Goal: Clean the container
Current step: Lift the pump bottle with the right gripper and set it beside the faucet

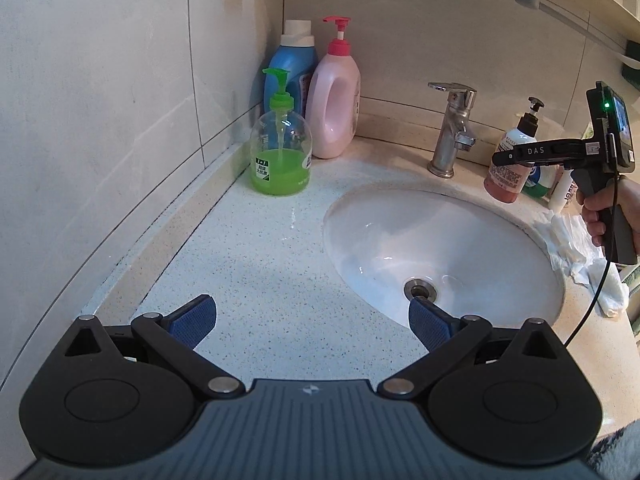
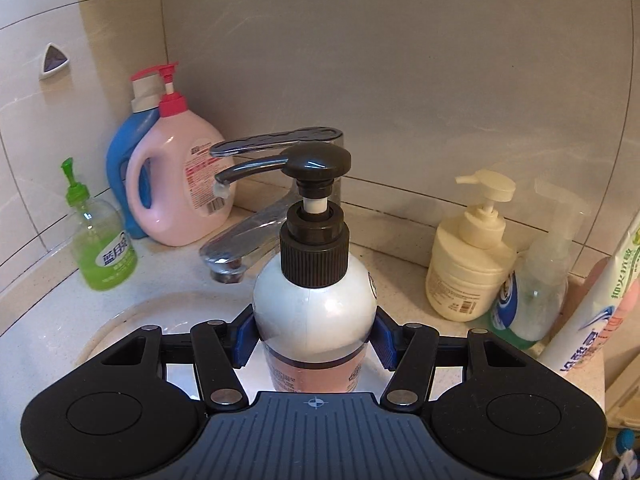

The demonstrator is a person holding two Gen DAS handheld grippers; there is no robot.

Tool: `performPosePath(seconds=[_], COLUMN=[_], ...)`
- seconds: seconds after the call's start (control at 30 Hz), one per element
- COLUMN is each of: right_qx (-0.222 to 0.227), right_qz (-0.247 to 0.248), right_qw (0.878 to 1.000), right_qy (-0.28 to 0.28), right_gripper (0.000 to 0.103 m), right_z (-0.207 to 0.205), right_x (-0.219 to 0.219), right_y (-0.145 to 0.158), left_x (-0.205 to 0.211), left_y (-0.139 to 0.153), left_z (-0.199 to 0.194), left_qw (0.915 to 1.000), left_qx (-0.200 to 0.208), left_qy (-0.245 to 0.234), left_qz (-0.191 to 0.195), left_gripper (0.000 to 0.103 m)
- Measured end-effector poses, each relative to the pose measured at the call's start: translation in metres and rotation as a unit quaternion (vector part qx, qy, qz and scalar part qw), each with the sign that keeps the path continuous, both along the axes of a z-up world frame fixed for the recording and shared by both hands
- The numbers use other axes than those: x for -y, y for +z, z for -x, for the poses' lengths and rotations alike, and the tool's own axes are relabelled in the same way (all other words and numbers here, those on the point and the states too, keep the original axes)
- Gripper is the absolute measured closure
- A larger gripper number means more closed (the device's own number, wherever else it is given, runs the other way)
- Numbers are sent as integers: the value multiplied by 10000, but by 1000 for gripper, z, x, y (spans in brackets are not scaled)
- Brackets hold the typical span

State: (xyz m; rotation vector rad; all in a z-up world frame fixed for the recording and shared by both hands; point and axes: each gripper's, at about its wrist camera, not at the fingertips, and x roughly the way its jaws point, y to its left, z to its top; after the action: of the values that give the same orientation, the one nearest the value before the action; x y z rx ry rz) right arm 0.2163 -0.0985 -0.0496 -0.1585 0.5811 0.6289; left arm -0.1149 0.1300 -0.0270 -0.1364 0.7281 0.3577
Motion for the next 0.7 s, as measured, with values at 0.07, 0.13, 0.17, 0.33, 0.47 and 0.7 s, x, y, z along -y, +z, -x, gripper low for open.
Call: performPosePath(seconds=[0.07,0.13,0.17,0.33,0.47,0.7], right_qx=[2,-9,-21,-27,3,48], right_qz=[14,35,42,63,121,161], right_qw=[10000,9999,9999,9997,9997,9996], right_qy=[-59,-118,-148,-217,-206,-222], right_gripper=[42,42,42,42,42,42], right_z=[-13,-26,-33,-61,-80,-101], right_x=[-2,-4,-5,-11,-16,-24], right_y=[-4,-8,-11,-25,-32,-39], left_x=[2,4,6,13,17,24], left_y=[2,5,7,14,18,16], left_z=[-2,-4,-5,-11,-15,-25], left_qw=[10000,10000,10000,9999,9997,9992], left_qx=[-12,-19,-11,-9,-18,-67], left_qy=[46,80,77,107,218,380], left_qz=[-8,-16,-10,-4,93,121], left_gripper=[0,1,1,1,1,1])
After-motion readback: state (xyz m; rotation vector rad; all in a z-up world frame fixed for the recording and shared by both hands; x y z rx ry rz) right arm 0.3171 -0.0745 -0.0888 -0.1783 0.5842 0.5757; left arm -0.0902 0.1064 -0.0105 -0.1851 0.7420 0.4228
